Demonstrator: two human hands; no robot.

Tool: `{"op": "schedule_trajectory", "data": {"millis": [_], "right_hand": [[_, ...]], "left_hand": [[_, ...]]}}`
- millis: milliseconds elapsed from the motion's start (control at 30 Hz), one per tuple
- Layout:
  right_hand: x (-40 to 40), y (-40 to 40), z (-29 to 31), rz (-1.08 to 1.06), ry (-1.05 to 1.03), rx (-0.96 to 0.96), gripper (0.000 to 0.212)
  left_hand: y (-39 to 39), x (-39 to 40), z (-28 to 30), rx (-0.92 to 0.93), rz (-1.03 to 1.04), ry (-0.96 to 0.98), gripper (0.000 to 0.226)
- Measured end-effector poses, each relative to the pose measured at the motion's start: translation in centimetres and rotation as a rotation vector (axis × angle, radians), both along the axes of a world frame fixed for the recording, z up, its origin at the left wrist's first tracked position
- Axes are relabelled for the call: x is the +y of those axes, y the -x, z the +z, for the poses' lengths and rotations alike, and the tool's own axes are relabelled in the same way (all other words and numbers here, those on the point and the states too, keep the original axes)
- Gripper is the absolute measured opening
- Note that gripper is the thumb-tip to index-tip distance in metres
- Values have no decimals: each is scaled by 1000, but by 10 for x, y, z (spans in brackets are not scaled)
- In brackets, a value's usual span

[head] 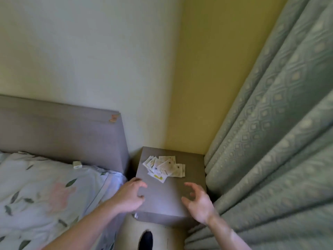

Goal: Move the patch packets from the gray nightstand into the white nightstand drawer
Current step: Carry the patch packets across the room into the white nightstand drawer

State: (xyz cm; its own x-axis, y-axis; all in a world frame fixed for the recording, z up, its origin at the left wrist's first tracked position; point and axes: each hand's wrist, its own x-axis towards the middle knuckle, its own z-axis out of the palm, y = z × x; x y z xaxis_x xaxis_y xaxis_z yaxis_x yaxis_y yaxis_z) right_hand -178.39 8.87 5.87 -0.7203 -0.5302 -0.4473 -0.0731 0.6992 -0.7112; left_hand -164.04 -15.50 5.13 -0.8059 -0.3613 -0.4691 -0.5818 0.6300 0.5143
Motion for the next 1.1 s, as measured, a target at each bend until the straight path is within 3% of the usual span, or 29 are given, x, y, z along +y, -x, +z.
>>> {"op": "schedule_trajectory", "data": {"millis": [133,300,500,700,800,900,1000,1100], "right_hand": [[-36,53,-47,-85,-46,-45,49],[-64,110,-108,-169,-102,-126,48],[-80,159,-187,-200,-141,-201,42],[-94,179,-266,-314,-103,-224,42],[-99,176,-296,-393,-63,-274,44],[-106,165,-314,-468,-35,-293,61],[-117,153,-325,-563,-14,-270,74],[-129,149,-335,-656,8,-250,82]], "left_hand": [[83,-31,-60,-114,1,-78,41],[159,-51,-136,-172,29,-75,48],[215,-59,-226,-141,-110,117,67],[218,-54,-312,-102,-289,299,89],[205,-48,-333,-4,-412,359,95],[193,-45,-337,106,-538,407,88],[201,-60,-334,202,-428,403,76],[225,-82,-336,180,-279,427,74]]}}
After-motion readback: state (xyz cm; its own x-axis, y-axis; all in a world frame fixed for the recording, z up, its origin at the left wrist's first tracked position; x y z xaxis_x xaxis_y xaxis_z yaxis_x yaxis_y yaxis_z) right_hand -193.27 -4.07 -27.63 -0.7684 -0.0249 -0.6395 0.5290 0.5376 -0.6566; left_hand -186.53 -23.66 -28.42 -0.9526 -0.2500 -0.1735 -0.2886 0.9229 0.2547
